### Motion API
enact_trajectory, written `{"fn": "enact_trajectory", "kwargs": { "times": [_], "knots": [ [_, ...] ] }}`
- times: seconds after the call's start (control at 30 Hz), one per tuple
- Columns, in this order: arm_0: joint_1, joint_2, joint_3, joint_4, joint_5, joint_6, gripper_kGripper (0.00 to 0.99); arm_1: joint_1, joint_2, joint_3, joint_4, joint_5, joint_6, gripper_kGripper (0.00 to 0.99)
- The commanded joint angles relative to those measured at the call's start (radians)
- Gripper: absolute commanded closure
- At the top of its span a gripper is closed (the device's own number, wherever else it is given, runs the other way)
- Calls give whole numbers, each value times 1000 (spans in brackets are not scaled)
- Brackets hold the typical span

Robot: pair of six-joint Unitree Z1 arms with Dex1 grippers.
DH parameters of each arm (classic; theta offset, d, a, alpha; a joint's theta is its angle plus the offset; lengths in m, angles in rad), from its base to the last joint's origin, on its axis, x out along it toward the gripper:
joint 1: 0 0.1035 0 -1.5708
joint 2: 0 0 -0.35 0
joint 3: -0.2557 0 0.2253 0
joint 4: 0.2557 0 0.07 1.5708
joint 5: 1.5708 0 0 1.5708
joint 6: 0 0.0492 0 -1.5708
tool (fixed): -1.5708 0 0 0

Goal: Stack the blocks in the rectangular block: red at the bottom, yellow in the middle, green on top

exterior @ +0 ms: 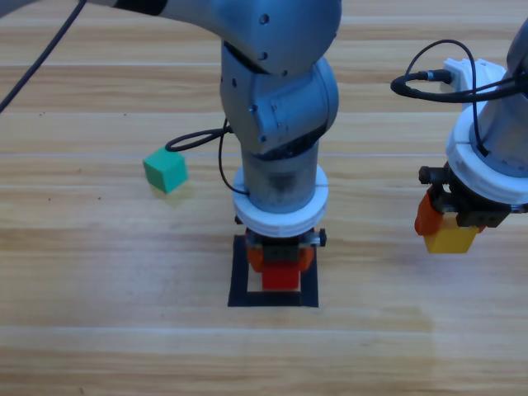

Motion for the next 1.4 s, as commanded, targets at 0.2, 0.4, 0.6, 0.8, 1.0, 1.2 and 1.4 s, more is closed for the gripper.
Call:
{"fn": "enact_trajectory", "kwargs": {
  "times": [0.2, 0.4, 0.6, 0.8, 1.0, 1.2, 1.4],
  "knots": [
    [28, 50, 6, -23, 0, -4, 907, 20, 67, -11, 13, -5, -10, 969],
    [29, 58, 9, -24, 0, -4, 907, 20, 67, -9, 13, -7, -10, 969],
    [31, 59, 22, -27, 4, -7, 907, 20, 67, -8, 13, -5, -10, 969],
    [39, 58, 29, -29, 6, -16, 907, 20, 67, -6, 13, -7, -10, 969],
    [43, 49, 33, -29, 4, -35, 907, 20, 69, -5, 13, -8, -10, 969],
    [43, 55, 33, -31, 4, -36, 907, 20, 71, -5, 13, -10, -10, 969],
    [43, 64, 36, -32, 4, -36, 907, 20, 71, -5, 13, -12, -10, 969]
  ]
}}
